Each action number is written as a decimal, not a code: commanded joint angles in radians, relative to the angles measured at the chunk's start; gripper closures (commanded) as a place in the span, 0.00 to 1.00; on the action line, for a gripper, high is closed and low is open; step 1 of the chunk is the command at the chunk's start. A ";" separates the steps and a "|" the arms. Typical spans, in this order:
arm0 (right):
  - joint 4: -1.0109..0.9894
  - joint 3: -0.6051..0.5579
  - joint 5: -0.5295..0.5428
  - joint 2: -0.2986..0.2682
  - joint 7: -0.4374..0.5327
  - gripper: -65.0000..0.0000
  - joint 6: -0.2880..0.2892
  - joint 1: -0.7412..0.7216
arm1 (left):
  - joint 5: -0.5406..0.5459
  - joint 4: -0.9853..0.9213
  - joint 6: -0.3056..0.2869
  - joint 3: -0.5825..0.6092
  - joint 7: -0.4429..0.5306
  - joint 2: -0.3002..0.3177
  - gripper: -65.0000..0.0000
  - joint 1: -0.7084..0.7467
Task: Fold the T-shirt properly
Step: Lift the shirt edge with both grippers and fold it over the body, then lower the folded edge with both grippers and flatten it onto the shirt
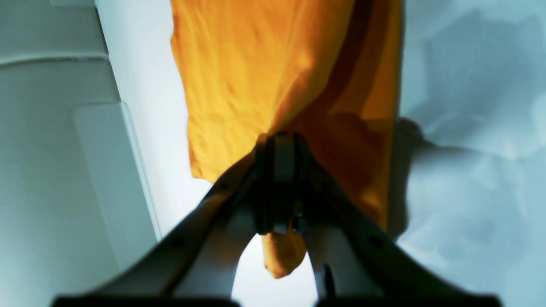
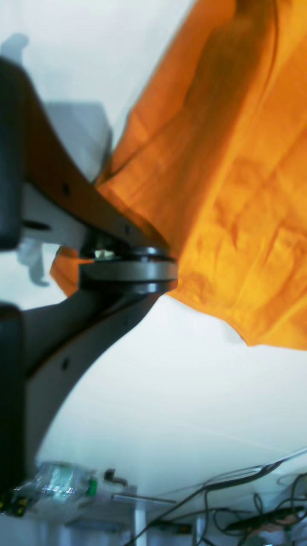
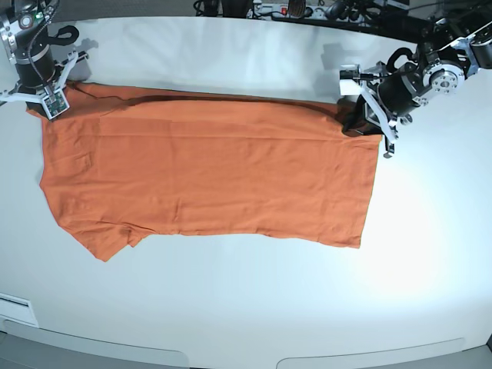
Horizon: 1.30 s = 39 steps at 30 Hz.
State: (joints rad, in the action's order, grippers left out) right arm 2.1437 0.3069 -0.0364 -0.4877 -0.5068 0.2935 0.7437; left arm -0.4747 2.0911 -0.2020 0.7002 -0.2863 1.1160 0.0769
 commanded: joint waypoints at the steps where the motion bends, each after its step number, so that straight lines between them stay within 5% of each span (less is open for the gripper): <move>1: 0.009 0.009 0.014 -0.014 0.018 1.00 0.003 0.003 | 0.001 0.002 0.016 -0.008 0.020 0.010 1.00 -0.011; 39: -0.137 0.007 0.100 -0.014 0.069 1.00 0.064 -0.165 | 0.092 -0.150 0.016 -0.008 0.058 -0.111 1.00 -0.169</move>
State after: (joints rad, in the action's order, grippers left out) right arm 1.9949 0.3058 0.0639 -0.4866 -0.4595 0.3668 0.5831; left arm -0.3805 1.9297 -0.2028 0.7002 -0.2417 0.9863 -0.0757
